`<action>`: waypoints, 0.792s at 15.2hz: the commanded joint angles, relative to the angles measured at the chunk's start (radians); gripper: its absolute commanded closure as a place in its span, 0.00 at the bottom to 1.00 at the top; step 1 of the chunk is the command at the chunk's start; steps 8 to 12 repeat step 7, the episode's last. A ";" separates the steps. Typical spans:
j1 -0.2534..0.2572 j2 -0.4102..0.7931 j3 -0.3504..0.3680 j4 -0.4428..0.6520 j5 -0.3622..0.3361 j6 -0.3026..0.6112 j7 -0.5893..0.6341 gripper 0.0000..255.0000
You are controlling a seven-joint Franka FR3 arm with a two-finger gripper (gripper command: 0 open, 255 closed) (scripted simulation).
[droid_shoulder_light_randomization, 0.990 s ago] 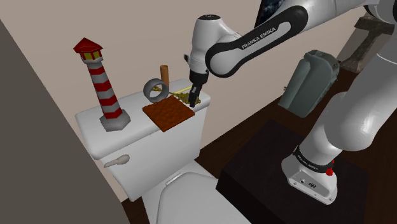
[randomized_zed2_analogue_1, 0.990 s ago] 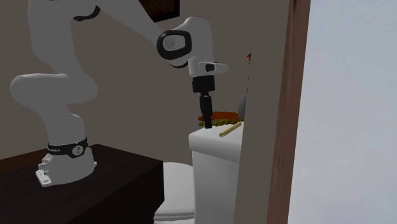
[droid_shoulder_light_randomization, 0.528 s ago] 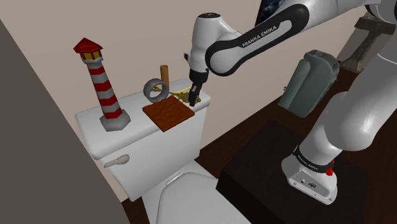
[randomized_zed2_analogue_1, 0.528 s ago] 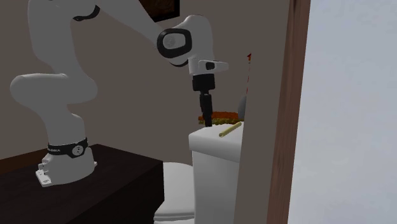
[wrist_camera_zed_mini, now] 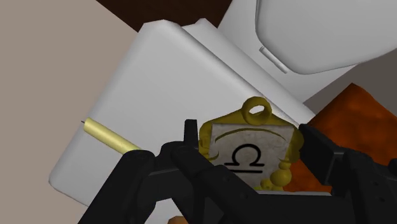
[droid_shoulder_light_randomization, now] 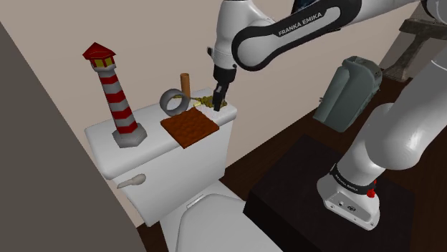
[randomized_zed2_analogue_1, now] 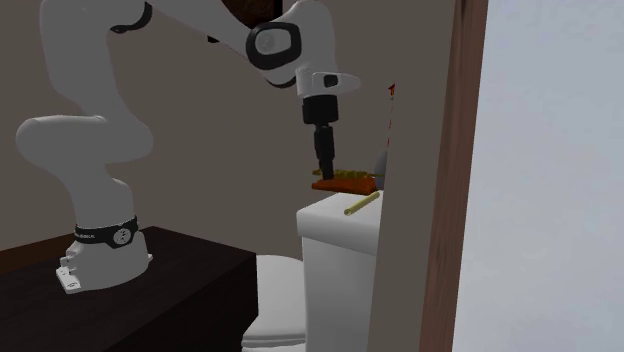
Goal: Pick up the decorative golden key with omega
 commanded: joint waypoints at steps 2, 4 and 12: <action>0.000 -0.019 -0.002 0.021 0.006 -0.040 -0.007 1.00; 0.000 -0.029 -0.003 0.038 0.009 -0.067 -0.010 1.00; 0.000 -0.035 -0.004 0.048 0.011 -0.082 -0.011 1.00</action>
